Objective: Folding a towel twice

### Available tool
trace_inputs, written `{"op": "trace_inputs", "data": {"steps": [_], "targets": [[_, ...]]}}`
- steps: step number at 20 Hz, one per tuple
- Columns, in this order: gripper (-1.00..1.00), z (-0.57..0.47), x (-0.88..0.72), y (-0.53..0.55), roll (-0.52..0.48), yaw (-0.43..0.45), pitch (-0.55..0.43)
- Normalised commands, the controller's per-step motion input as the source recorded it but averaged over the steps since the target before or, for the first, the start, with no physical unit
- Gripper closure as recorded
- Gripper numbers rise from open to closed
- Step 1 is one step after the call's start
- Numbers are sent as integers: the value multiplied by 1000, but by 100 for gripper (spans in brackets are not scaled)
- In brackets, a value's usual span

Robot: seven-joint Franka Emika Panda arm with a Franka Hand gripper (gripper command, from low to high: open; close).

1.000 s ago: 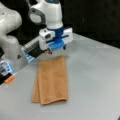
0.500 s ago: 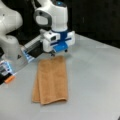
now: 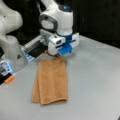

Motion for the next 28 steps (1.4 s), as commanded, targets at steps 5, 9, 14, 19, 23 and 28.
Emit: {"op": "trace_inputs", "data": {"steps": [5, 9, 14, 19, 23, 28], "targets": [[-100, -32, 89, 117, -125, -18, 82], [-100, -18, 17, 36, -217, 53, 10], [-100, -78, -116, 11, -210, 115, -47], [-100, -110, -134, 4, -116, 160, -62], [-100, -107, -129, -30, -46, 179, -54], [-100, -116, -118, -67, -17, 204, -72]]}}
